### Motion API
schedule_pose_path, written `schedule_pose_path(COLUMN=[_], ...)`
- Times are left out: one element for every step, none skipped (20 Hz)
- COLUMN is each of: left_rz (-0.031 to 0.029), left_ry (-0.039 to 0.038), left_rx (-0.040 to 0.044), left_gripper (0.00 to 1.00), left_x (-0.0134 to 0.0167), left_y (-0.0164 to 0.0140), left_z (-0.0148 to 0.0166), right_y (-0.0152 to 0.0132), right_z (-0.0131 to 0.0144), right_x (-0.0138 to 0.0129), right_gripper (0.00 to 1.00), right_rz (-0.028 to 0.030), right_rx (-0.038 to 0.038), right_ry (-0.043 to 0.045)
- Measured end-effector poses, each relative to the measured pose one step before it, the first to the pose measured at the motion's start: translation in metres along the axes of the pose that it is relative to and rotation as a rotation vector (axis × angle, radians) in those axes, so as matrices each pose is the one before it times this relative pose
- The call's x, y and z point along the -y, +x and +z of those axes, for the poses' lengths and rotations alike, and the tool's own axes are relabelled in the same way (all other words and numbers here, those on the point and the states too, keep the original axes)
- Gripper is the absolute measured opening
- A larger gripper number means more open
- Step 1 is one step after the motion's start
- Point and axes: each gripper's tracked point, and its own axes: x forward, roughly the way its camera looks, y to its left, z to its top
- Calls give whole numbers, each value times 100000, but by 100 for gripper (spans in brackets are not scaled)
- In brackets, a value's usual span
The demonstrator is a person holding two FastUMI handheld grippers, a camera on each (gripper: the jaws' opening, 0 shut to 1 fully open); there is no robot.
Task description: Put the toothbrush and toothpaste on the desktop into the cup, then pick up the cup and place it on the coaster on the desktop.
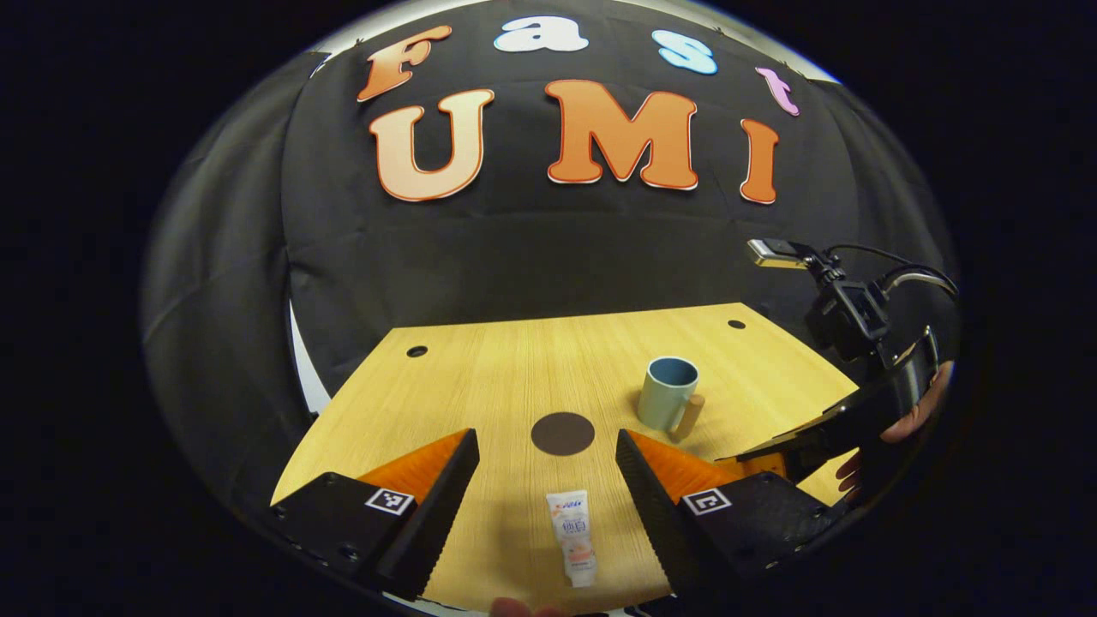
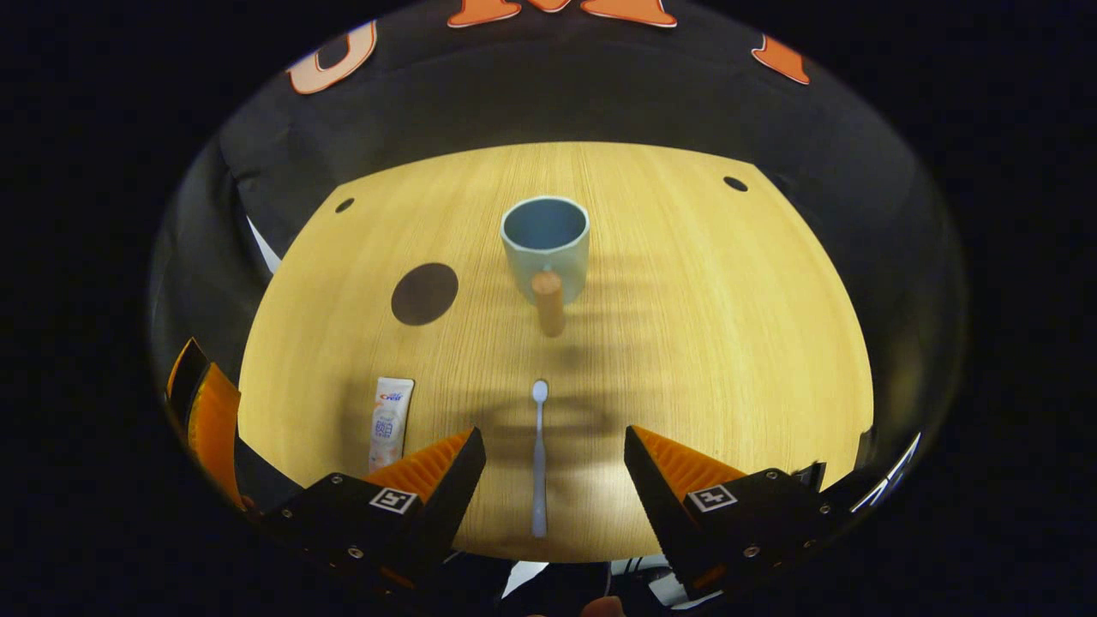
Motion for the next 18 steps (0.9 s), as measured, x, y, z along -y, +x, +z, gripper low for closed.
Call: schedule_pose_path(left_rz=[-19, 169, 306, 359, 261, 14, -617, -702, -533, -699, -812, -897, -655, -477, -549, -409, -316, -136], left_ry=[-362, -574, -547, -580, -570, -491, -440, -281, 121, 457, 560, 563, 334, 84, -73, -156, -58, -14], left_rx=[-1503, -1274, -1135, -1023, -865, -1001, -1380, -1062, -889, -752, -688, -960, -972, -1054, -1252, -942, -853, -804], left_gripper=[98, 98, 98, 98, 97, 98, 98, 98, 98, 98, 98, 98, 98, 98, 98, 98, 98, 98], left_x=[-49, -125, -371, -227, -195, -69, 37, 6, 77, 105, 92, 218, 215, 108, 120, 158, 111, 10], left_y=[19, 156, -7, 133, 236, 146, 7, 101, 96, 127, 1, 127, 171, 233, 153, 90, 74, 202], left_z=[-491, -498, -881, -291, -372, -199, -381, -246, -453, -447, -180, -256, -530, -328, -466, -261, -303, -288], right_y=[815, 724, 627, 576, 498, 384, 612, 467, 502, 453, 341, 344, 356, 156, 128, 112, 162, 103], right_z=[-199, -246, -393, -192, -129, -93, -115, -80, -200, -187, -252, -118, -96, 29, -23, 9, -89, -48], right_x=[-254, -148, -309, -330, -228, -73, -4, -39, -265, -30, 13, 34, -91, -11, 78, -51, -23, 13], right_gripper=[99, 99, 98, 98, 96, 94, 90, 88, 82, 74, 72, 69, 63, 59, 51, 47, 41, 37], right_rz=[-370, -117, 130, 164, -8, -418, -369, -185, 526, -77, -320, -241, -216, -276, -238, -66, -144, -73], right_rx=[-1223, -1664, -1456, -1391, -962, -667, -311, -459, -669, -860, -952, -427, -319, -270, -277, -336, -359, -562], right_ry=[-1012, -1208, -591, -326, -579, -822, -873, -291, 74, 93, -19, 230, 126, -42, -11, -7, 40, 153])
